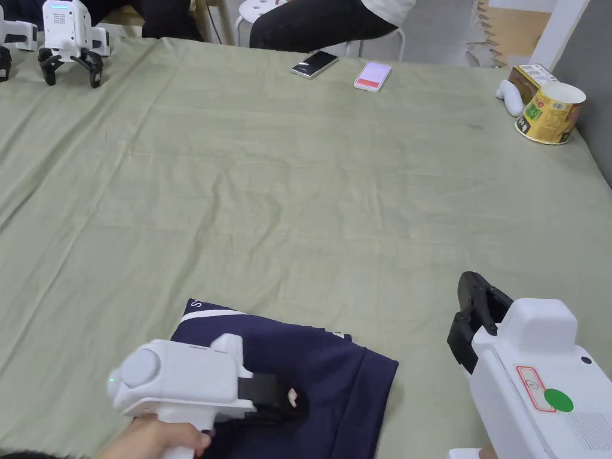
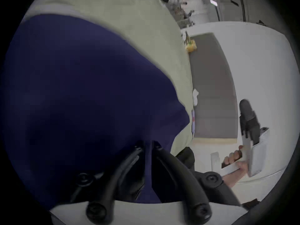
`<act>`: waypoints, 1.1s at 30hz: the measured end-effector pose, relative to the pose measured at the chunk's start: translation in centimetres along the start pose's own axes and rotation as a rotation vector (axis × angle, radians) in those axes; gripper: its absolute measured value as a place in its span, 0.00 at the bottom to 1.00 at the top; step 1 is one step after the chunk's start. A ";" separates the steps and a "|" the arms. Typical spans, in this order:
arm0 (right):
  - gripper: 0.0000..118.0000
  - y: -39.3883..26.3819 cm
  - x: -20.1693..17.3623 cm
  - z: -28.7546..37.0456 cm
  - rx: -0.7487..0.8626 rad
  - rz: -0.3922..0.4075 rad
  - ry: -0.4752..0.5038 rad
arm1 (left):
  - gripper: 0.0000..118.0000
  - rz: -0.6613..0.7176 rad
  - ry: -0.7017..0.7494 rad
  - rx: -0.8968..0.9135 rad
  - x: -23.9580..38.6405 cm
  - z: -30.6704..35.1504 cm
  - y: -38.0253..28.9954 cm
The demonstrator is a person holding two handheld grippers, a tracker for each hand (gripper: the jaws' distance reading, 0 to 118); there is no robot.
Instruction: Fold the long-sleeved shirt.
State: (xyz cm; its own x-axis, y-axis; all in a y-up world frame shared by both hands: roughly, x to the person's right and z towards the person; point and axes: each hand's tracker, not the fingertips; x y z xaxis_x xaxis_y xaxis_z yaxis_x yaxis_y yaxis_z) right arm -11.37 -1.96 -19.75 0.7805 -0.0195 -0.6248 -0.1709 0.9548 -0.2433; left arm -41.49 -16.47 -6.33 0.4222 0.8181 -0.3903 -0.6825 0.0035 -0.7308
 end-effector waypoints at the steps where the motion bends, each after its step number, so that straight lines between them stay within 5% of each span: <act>1: 0.00 -0.1 0.1 0.1 -0.005 0.001 -0.003 | 0.11 -0.008 -0.006 -0.023 0.9 -1.4 -0.3; 6: 0.00 -0.5 0.6 0.6 -0.025 0.006 -0.012 | 0.11 -0.131 0.009 -0.070 5.0 -5.2 0.1; 11: 0.00 -0.2 0.3 0.6 -0.028 0.010 0.009 | 0.11 -0.219 -0.139 0.068 8.4 1.8 -0.1; 19: 0.00 -5.2 -8.6 -3.9 -0.311 0.126 0.447 | 0.11 -0.141 0.027 0.387 2.8 16.8 0.9; 22: 0.00 -9.2 -11.6 -5.8 -0.431 0.207 0.461 | 0.13 -0.130 0.026 0.389 0.3 18.1 1.5; 24: 0.00 -11.8 -12.1 -6.9 -0.524 0.243 0.452 | 0.32 -0.036 0.047 0.395 -1.2 17.9 2.1; 27: 0.00 -13.3 -11.7 -7.2 -0.522 0.235 0.436 | 0.93 -0.057 0.168 0.358 -2.5 16.3 2.8; 29: 0.00 -12.4 -11.2 -7.0 -0.523 0.186 0.437 | 0.93 -0.030 0.195 0.377 -3.2 15.7 3.1; 33: 0.00 -12.0 -11.4 -7.0 -0.521 0.232 0.436 | 0.93 0.037 0.086 0.268 -4.0 13.0 4.1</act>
State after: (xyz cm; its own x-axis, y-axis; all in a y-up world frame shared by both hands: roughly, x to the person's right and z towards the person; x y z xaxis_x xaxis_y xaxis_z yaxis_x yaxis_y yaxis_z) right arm -22.43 -15.25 -14.90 0.3966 -0.0542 -0.9164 -0.6531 0.6848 -0.3231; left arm -53.71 -12.30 -0.49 0.4350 0.7690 -0.4684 -0.8271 0.1357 -0.5455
